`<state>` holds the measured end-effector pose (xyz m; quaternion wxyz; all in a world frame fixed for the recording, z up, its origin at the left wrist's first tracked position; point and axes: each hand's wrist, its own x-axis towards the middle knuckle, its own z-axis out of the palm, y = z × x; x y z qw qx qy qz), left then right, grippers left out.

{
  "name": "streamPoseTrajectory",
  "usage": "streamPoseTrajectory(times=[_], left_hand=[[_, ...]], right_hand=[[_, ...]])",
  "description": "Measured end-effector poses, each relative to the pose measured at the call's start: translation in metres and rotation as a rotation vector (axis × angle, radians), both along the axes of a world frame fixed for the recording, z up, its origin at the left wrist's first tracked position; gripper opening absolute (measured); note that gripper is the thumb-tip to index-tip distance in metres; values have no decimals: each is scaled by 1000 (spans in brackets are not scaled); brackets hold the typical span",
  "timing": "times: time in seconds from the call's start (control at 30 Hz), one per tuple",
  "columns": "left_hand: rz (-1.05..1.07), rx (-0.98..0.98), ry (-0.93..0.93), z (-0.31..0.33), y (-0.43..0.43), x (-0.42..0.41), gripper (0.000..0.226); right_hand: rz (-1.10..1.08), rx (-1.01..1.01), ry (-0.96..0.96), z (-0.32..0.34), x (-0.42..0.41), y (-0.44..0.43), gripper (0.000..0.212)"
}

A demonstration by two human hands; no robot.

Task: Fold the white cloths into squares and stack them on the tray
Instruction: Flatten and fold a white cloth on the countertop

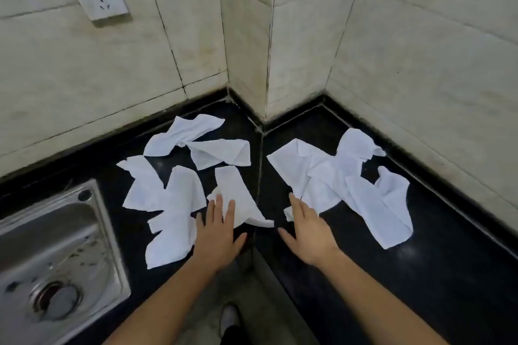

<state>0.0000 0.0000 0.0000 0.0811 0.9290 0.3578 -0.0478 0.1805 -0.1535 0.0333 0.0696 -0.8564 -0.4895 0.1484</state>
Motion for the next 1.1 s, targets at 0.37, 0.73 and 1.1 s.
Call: streamPoseTrajectory(times=[0.37, 0.73, 1.1], left_hand=[[-120, 7, -189, -62, 74, 5, 24], [153, -32, -484, 21, 125, 32, 13], [339, -351, -753, 145, 123, 19, 3]], right_hand=[[-231, -72, 293, -71, -9, 88, 24], [-335, 234, 354, 4, 65, 116, 14], [-217, 542, 558, 108, 103, 105, 13]])
